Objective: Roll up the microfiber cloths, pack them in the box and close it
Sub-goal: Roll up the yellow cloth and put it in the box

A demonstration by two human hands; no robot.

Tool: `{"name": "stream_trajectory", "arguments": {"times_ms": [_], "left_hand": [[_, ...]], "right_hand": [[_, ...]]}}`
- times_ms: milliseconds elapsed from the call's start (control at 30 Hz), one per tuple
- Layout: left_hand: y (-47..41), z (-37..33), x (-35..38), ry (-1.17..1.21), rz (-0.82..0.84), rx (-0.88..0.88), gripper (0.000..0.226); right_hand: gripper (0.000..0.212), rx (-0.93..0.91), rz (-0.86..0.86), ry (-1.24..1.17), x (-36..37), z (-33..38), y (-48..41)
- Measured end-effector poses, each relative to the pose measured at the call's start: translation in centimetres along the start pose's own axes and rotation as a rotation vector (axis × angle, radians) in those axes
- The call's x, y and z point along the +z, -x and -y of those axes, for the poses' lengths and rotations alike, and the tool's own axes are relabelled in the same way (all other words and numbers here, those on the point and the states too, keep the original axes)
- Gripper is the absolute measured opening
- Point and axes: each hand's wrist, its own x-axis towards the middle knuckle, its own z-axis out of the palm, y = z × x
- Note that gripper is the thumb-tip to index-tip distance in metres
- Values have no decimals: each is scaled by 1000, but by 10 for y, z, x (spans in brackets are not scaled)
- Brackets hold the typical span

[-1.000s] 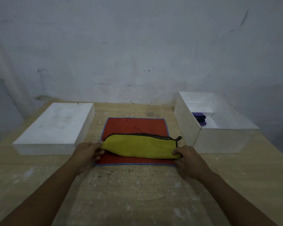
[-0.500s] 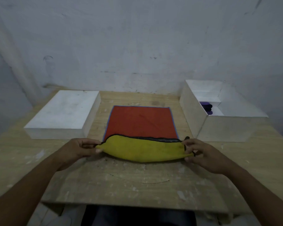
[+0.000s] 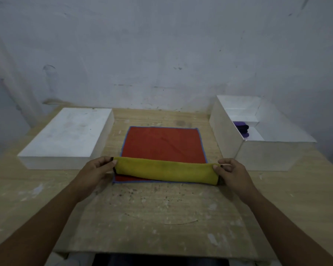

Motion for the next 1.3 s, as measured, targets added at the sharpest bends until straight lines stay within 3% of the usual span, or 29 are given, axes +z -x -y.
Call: {"name": "stream_trajectory", "arguments": {"times_ms": [200,333,600,733,967,1167,1300], "left_hand": [[-11,6,18,-196,-202,20,9],[-18,12,18,-520,-287,82,17],[-16,15,20,-694,-226,4,39],[-10,14,23,-743,-193,6,40],[-3,7,29,-700,-173,-9,52],[-6,7,29,-581,-179,-10,42],[-5,4,28,-646,-218,-55,25]], "right_hand": [[22,46,-88,121,7,-7,-13],[22,-9,-171,222,9,1,-9],[41,-2,-60,482,13,9,13],[40,78,30,573,14,10,13],[42,206,92,502,11,15,6],[37,214,104,390,12,27,7],[34,257,80,214,10,35,9]]}}
